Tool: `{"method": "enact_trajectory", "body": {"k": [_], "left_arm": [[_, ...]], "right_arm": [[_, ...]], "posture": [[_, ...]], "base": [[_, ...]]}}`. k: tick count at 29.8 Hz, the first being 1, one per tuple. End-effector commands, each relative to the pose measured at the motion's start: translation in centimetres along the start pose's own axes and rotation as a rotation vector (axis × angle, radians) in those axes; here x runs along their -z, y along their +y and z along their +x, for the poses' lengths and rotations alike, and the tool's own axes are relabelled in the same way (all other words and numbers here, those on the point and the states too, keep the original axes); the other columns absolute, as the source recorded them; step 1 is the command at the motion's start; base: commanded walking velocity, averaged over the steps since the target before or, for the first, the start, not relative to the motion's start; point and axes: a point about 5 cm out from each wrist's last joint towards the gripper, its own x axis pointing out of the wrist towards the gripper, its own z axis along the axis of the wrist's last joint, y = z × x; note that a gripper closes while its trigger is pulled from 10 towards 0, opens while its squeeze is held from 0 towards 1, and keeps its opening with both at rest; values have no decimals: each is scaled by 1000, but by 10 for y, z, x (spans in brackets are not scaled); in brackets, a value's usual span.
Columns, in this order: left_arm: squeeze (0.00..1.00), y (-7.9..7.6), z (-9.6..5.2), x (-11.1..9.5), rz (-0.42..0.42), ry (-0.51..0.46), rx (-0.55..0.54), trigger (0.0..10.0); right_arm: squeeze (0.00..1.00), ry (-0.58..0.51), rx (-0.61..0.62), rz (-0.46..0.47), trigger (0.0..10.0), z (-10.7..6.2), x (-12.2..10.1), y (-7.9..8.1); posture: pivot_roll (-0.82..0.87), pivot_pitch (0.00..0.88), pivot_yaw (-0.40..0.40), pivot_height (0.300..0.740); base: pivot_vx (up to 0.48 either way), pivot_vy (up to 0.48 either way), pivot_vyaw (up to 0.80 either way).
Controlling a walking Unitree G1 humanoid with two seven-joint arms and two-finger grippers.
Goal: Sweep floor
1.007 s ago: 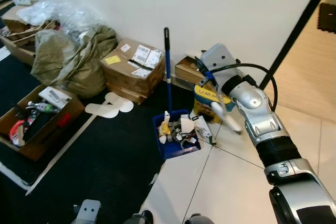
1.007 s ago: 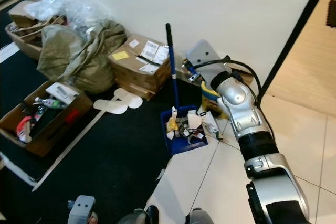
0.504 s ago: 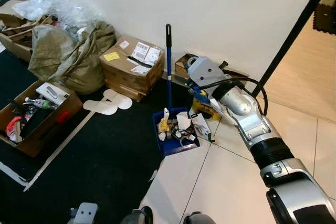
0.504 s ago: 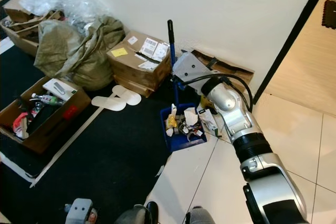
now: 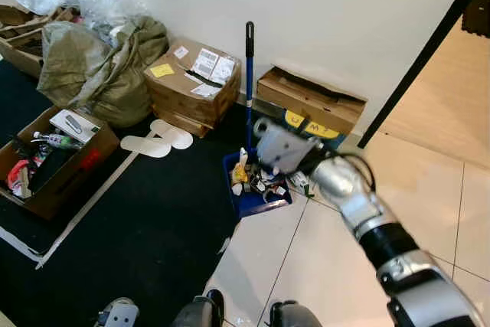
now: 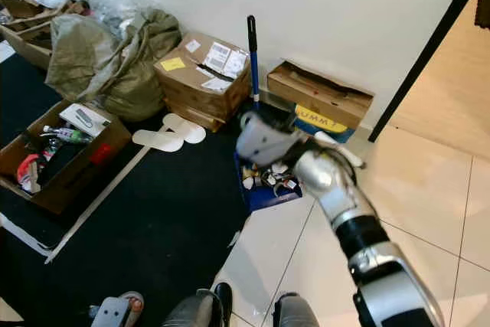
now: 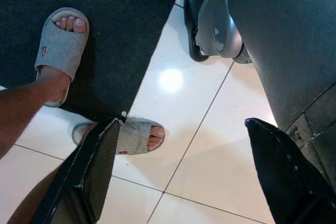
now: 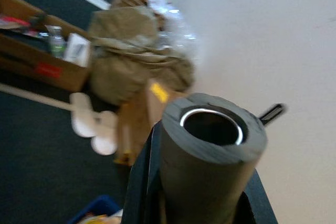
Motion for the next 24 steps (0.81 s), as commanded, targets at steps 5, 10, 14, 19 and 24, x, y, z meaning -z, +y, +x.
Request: {"method": "enact_trajectory", "body": {"k": [5, 10, 14, 19, 24], "left_arm": [[0, 7, -7, 14, 13, 40, -4, 10000], [0, 10, -9, 16, 14, 44, -6, 10000], [0, 10, -10, 17, 13, 46, -8, 10000], [0, 10, -10, 18, 12, 51, -9, 10000], [0, 8, -10, 19, 10, 53, -9, 10000]], "right_arm": [[0, -23, -86, 18, 10000, -2, 1, 23], [0, -27, -81, 19, 10000, -3, 2, 25], [0, -34, -69, 23, 10000, -3, 2, 24], [0, -29, -90, 12, 10000, -4, 3, 24], [0, 13, -168, 23, 10000, -12, 10, 26]], "posture": [[-28, 354, 70, 740], [-24, 360, 71, 740], [-20, 369, 72, 740], [-21, 374, 73, 740], [-26, 375, 69, 740]], "base": [[0, 0, 0], [0, 0, 0], [0, 0, 0], [0, 0, 0], [0, 0, 0]]}}
